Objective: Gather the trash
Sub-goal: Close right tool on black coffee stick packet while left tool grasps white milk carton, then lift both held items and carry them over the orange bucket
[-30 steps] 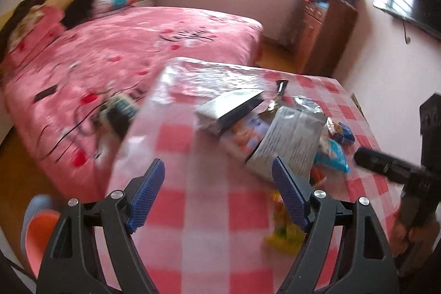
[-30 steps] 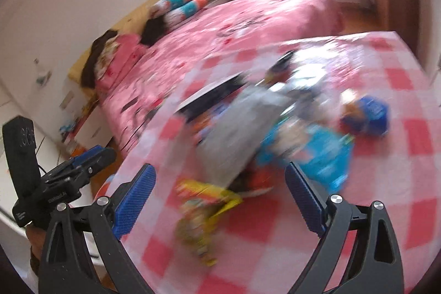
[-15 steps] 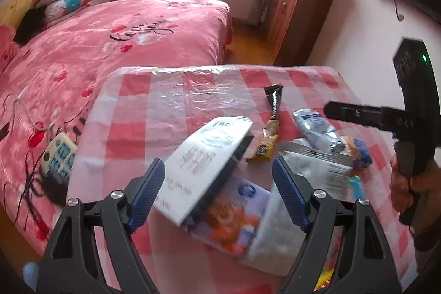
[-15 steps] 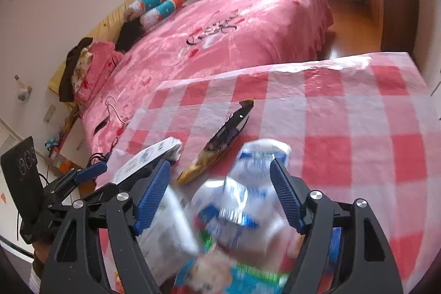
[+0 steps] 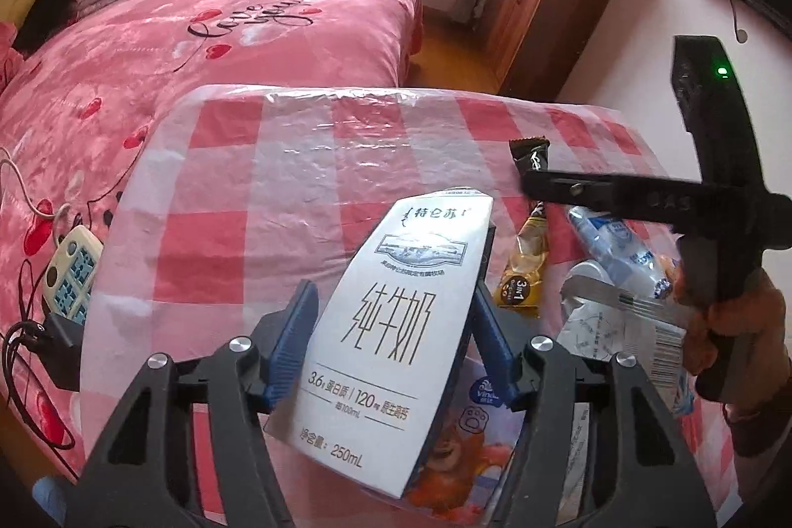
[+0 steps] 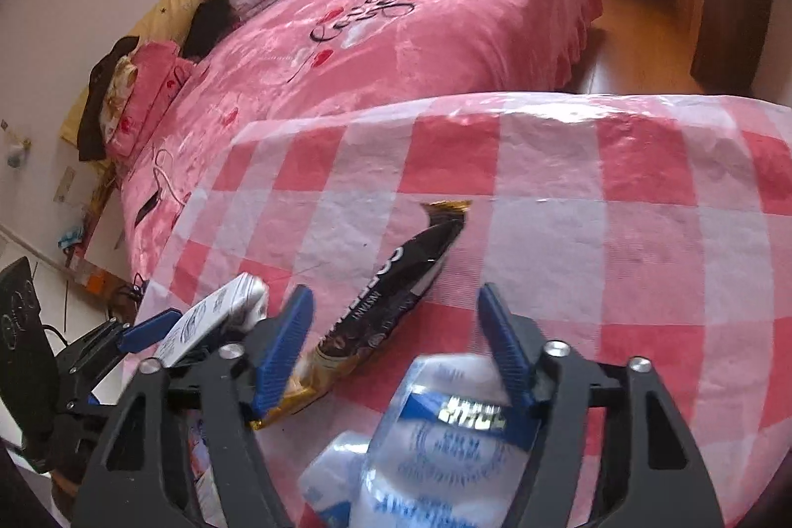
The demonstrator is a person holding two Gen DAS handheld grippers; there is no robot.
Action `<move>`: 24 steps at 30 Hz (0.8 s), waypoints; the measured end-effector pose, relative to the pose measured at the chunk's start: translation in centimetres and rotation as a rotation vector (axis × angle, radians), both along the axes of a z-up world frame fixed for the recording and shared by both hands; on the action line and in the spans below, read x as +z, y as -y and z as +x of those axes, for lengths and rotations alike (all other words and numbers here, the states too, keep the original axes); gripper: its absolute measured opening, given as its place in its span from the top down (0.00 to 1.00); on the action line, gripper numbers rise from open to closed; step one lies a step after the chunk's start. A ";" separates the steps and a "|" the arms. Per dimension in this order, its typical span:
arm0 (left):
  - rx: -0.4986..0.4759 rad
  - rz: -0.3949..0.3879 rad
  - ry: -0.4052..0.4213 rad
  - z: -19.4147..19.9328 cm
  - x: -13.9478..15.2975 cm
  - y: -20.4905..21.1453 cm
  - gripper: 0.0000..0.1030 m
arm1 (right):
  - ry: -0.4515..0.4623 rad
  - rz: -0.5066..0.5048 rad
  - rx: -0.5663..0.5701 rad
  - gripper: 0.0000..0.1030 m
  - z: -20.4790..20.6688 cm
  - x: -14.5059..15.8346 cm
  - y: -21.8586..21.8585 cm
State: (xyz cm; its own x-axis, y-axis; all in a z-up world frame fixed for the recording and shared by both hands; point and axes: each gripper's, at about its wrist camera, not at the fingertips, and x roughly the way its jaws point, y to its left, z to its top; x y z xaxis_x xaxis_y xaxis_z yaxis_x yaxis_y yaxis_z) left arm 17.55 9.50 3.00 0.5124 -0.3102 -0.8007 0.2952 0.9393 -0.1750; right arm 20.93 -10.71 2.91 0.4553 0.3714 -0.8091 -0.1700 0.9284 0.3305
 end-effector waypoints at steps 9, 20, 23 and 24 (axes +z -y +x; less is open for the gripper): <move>0.002 0.021 0.010 -1.5 0.2 0.9 0.41 | 0.027 -0.026 0.113 0.79 -1.1 -0.3 -2.8; 0.025 -0.015 0.007 -6.3 0.4 0.4 0.43 | 0.106 0.032 0.131 0.90 -7.7 0.6 -3.0; 0.039 -0.039 0.013 -7.9 0.6 0.1 0.43 | 0.146 0.044 0.102 0.91 -9.5 1.2 -2.5; 0.045 -0.047 0.018 -8.5 0.7 0.0 0.43 | 0.161 0.056 0.089 0.91 -10.2 1.4 -2.2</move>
